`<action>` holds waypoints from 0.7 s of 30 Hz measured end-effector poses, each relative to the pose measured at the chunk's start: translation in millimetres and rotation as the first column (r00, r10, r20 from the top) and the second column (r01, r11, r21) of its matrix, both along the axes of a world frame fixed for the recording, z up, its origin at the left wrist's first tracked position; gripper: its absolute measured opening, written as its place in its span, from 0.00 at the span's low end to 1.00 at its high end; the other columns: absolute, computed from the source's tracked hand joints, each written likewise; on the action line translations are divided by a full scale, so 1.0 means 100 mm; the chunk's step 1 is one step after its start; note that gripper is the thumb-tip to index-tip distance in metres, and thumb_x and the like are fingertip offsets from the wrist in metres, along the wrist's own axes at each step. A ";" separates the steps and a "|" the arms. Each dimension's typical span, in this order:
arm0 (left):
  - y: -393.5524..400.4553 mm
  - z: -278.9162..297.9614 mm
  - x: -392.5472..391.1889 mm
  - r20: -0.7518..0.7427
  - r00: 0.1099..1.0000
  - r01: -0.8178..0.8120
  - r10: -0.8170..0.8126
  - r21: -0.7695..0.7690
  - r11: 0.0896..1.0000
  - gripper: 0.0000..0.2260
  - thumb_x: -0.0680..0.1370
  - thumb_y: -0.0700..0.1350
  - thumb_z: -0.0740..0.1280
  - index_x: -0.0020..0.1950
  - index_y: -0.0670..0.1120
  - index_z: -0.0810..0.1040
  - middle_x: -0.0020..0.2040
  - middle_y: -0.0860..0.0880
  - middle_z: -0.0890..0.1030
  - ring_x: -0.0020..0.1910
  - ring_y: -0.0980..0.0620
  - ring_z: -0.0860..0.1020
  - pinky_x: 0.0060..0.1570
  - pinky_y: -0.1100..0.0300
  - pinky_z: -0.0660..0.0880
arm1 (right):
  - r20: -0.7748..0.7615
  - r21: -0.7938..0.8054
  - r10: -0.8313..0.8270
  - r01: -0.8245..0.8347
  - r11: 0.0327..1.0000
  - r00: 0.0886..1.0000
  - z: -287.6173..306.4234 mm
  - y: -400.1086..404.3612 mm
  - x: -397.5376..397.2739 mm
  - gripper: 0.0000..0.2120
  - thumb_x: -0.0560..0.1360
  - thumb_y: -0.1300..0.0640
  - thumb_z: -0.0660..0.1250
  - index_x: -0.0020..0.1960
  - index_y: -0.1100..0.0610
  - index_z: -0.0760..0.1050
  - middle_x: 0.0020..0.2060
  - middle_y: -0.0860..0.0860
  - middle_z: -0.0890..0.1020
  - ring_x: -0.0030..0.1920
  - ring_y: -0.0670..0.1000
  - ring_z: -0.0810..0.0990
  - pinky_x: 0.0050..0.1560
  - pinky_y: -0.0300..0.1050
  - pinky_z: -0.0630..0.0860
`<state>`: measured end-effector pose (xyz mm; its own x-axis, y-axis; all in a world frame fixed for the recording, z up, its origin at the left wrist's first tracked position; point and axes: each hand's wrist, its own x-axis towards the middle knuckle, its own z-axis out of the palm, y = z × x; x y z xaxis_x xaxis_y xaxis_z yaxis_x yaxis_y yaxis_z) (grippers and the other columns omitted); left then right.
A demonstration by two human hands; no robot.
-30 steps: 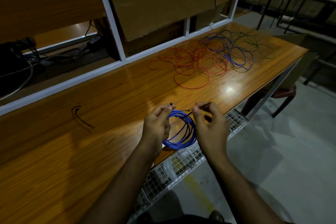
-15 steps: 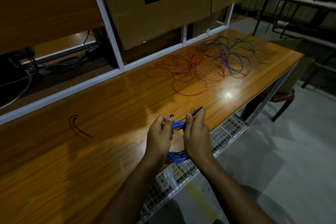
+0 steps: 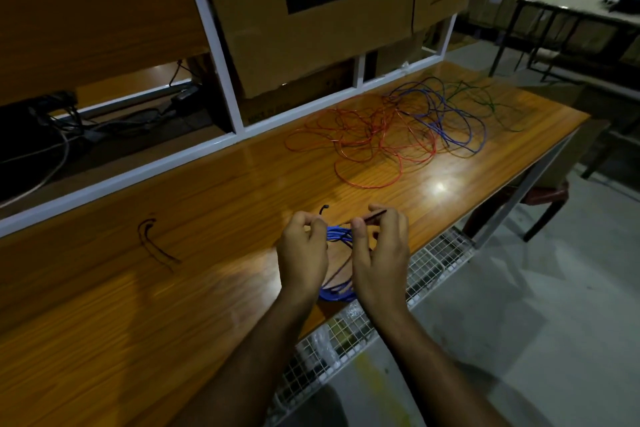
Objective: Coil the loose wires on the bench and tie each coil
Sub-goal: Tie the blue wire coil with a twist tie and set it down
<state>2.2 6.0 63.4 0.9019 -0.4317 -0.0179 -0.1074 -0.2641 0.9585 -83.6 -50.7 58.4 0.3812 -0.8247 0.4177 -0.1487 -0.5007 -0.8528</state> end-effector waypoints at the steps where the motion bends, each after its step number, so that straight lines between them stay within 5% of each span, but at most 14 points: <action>1: 0.01 -0.01 0.02 0.000 1.000 -0.013 0.013 -0.004 1.000 0.07 0.82 0.46 0.62 0.45 0.48 0.76 0.36 0.50 0.80 0.31 0.55 0.75 0.35 0.56 0.72 | 0.049 0.048 0.016 -0.018 0.999 0.999 0.05 0.00 -0.03 0.05 0.81 0.53 0.64 0.52 0.55 0.74 0.49 0.46 0.77 0.47 0.41 0.77 0.44 0.36 0.73; 6: 0.03 -0.04 -0.01 -0.003 1.000 -0.012 0.012 -0.021 1.000 0.09 0.81 0.48 0.64 0.44 0.46 0.77 0.35 0.51 0.77 0.31 0.55 0.73 0.34 0.58 0.69 | 0.313 0.349 0.120 -0.232 0.908 0.942 0.28 0.02 -0.11 0.05 0.78 0.61 0.69 0.54 0.56 0.78 0.37 0.53 0.84 0.33 0.48 0.82 0.32 0.42 0.77; 9: 0.02 -0.04 -0.09 -0.022 1.000 0.019 -0.020 -0.044 0.999 0.11 0.82 0.50 0.63 0.44 0.45 0.78 0.32 0.53 0.75 0.27 0.59 0.69 0.30 0.60 0.66 | 0.328 0.390 0.066 -0.199 0.899 0.942 0.32 0.03 -0.08 0.09 0.76 0.60 0.72 0.54 0.57 0.76 0.36 0.53 0.85 0.34 0.51 0.84 0.33 0.43 0.78; 16: 0.07 -0.08 -0.12 0.011 0.998 0.062 -0.061 -0.017 0.998 0.13 0.83 0.50 0.61 0.41 0.48 0.78 0.33 0.49 0.78 0.32 0.52 0.72 0.33 0.55 0.67 | -0.079 0.164 0.156 -0.142 0.976 0.985 0.27 -0.07 -0.15 0.04 0.74 0.56 0.74 0.48 0.52 0.85 0.36 0.43 0.85 0.38 0.41 0.82 0.39 0.35 0.78; 21: 0.08 -0.08 -0.16 0.003 0.998 0.061 -0.061 0.005 0.998 0.14 0.82 0.46 0.61 0.37 0.45 0.75 0.27 0.53 0.70 0.28 0.54 0.66 0.31 0.55 0.62 | -0.137 -0.097 0.046 -0.060 0.994 0.990 0.26 -0.03 -0.12 0.04 0.74 0.58 0.73 0.48 0.54 0.86 0.37 0.45 0.84 0.36 0.42 0.80 0.38 0.37 0.77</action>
